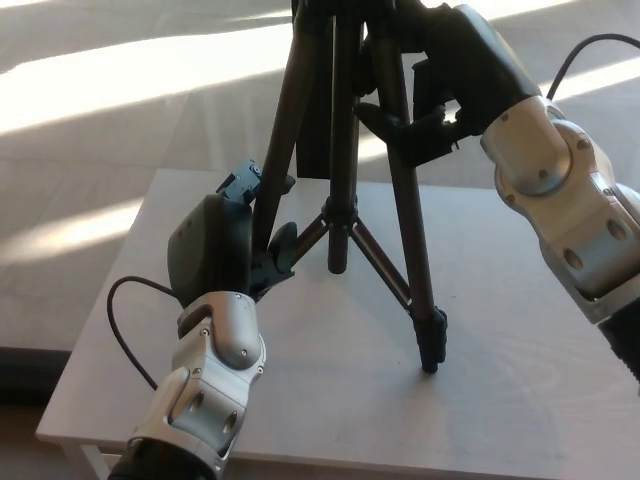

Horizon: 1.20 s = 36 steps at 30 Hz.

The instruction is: Use both hands of the robot to pick up the tripod lying in the middle of the desk and make it stand upright on the desk

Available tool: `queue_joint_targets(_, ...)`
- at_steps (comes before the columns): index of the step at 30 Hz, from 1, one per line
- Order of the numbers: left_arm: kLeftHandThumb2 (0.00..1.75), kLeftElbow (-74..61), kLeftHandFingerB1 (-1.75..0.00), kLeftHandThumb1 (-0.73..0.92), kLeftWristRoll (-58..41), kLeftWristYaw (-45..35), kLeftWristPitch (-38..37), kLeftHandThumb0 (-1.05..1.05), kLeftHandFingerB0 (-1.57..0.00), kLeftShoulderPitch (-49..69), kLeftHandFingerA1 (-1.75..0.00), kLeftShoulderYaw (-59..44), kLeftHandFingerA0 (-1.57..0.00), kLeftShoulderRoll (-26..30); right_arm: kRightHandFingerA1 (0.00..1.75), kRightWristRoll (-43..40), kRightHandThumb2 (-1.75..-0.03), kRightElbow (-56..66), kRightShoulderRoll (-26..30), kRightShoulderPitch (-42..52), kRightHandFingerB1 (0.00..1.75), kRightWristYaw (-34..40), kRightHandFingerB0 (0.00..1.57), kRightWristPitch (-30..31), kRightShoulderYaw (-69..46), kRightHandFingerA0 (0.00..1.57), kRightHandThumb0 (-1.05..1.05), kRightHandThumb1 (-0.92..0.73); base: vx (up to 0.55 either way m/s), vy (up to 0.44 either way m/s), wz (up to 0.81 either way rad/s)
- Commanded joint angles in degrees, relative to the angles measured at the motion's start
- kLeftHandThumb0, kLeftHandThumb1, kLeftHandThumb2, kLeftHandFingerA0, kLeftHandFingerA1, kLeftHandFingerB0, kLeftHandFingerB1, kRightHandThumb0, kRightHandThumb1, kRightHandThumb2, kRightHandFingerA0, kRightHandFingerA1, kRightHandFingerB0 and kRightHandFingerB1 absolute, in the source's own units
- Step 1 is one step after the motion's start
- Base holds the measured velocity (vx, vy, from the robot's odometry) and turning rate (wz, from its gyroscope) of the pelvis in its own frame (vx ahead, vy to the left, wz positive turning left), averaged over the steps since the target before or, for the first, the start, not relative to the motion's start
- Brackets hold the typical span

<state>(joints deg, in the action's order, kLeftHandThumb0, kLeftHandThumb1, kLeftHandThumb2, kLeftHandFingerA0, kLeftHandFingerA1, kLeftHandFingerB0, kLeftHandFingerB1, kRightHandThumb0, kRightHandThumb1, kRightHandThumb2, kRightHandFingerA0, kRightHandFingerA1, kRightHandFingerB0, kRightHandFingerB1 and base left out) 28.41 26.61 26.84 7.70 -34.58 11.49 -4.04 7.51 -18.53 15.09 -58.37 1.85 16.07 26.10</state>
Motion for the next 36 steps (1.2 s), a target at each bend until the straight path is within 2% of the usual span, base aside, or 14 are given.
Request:
queue_joint_targets(1, 0.83, 2.5, -1.02, 0.61, 0.0, -6.0, 4.4, -0.15, -0.78, 4.2, -1.68, 3.2, -0.97, -0.3, 1.46, 4.7, -1.05, -3.2, 0.9, 3.7, 0.83, -4.7, 0.83, 2.0, 1.3, 0.88, -0.19, -0.51, 0.0, 0.0, 0.0)
queue_joint_targets(7, 0.96, 2.3, -1.4, 0.62, -2.0, -8.6, 6.8, -0.2, -0.77, 3.9, -1.74, 2.7, -0.85, -0.5, 1.35, 5.3, -0.62, -2.8, 2.1, 2.2, 0.37, -11.1, 0.31, 6.8, 3.0, 0.79, -0.48, -0.66, 0.0, 0.0, 0.0)
queue_joint_targets(9, 0.99, 1.5, -1.44, 0.6, -3.1, -9.7, 8.0, -0.14, -0.78, 4.0, -1.72, 2.3, -0.97, -0.6, 0.74, 6.1, -0.61, -3.0, 2.5, 1.7, 0.34, -12.2, 0.25, 6.9, 3.8, 0.59, -0.56, -0.7, 0.0, 0.0, 0.0)
queue_joint_targets(11, 0.89, 1.9, -1.35, 0.68, -3.2, -10.8, 9.3, -0.18, -0.74, 3.5, -1.71, 2.5, -0.81, -0.3, 0.59, 7.5, -0.9, -3.0, 3.4, 0.9, 0.43, -14.2, 0.1, 8.6, 5.4, 0.2, -0.69, -0.58, 0.0, 0.0, 0.0)
queue_joint_targets(12, 0.88, 1.9, -1.16, 0.68, -3.2, -10.9, 9.6, -0.2, -0.79, 3.3, -1.69, 2.5, -0.8, -0.2, 0.54, 7.7, -1.05, -2.9, 3.6, 0.6, 0.5, -14.8, 0.0, 9.0, 5.7, 0.06, -0.37, -0.48, 0.0, 0.0, 0.0)
queue_joint_targets(13, 0.89, 2.1, -1.0, 0.67, -3.3, -11.2, 10.0, -0.2, -0.84, 3.1, -1.55, 2.5, -0.82, -0.1, 0.5, 8.1, -0.97, -3.1, 3.9, 0.2, 0.38, -15.6, 0.09, 9.7, 6.3, 0.0, -0.79, -0.58, 0.0, 0.0, 0.0)
queue_joint_targets(18, 0.69, 2.9, -0.7, 0.73, -5.0, -11.7, 8.8, -0.31, -0.59, 2.9, -1.4, 1.3, -0.87, -0.2, 0.27, 8.1, -1.02, -3.4, 3.8, -0.7, 0.15, -17.3, 0.12, 12.9, 6.6, 0.0, -0.93, -0.63, 0.0, 0.0, 0.0)
queue_joint_targets(19, 0.6, 2.3, -0.39, 0.68, -7.1, -14.5, 9.7, -0.61, -0.1, 3.1, -1.21, 0.4, -0.73, -0.2, 0.21, 8.2, -1.05, -3.2, 3.9, -0.7, 0.04, -18.0, 0.04, 14.0, 6.8, 0.0, -0.99, -0.63, 0.0, 0.0, 0.0)
queue_joint_targets(20, 0.6, 2.1, -0.39, 0.68, -7.9, -15.7, 10.1, -0.61, -0.1, 3.1, -1.21, 0.0, -0.73, -0.2, 0.21, 8.3, -1.05, -3.0, 3.9, -0.7, 0.04, -18.4, 0.04, 14.5, 6.9, 0.0, -0.99, -0.63, 0.0, 0.0, 0.0)
queue_joint_targets(21, 0.61, 0.8, 0.0, 0.7, -8.5, -22.0, 14.7, -0.78, 0.0, 2.1, -0.64, 1.1, -0.13, 1.4, 0.0, 8.6, -0.64, -2.8, 4.2, -1.0, 0.0, -19.5, 0.0, 15.3, 7.4, 0.0, -1.02, -0.78, 0.0, 0.0, 0.0)
queue_joint_targets(22, 0.92, 0.7, 0.0, 0.6, -10.1, -24.1, 15.4, -0.99, 0.0, 1.8, -0.1, 0.3, 0.0, 1.6, 0.0, 8.8, -0.89, -2.7, 4.3, -1.0, 0.0, -19.8, 0.0, 15.5, 7.6, 0.0, -1.02, -0.63, 0.0, 0.0, 0.0)
queue_joint_targets(24, 0.71, 0.8, 0.0, 0.66, -9.8, -25.8, 16.7, -0.83, 0.0, 1.2, 0.0, 0.8, 0.0, 2.4, 0.0, 9.5, -0.64, -2.6, 4.3, -1.0, 0.0, -19.9, 0.0, 16.1, 8.1, 0.0, -1.05, -0.77, 0.0, 0.0, 0.0)
queue_joint_targets(26, 0.72, 0.9, 0.0, 0.69, -9.0, -26.6, 17.4, -0.88, 0.0, 0.7, 0.0, 1.4, 0.0, 2.9, 0.25, 9.4, -1.04, -1.9, 3.9, -0.4, 0.0, -19.3, 0.0, 17.2, 7.7, 0.0, -1.04, -0.62, 0.0, 0.0, 0.0)
queue_joint_targets(36, 0.72, -0.5, 0.0, 0.72, -8.2, -27.1, 18.6, -0.91, 0.0, 1.4, 0.0, 2.4, 0.0, 3.8, 0.27, 8.7, -1.04, 1.9, 2.4, 1.1, 0.0, -18.0, 0.0, 21.6, 5.2, 0.0, -1.04, -0.6, 0.0, 0.0, 0.0)
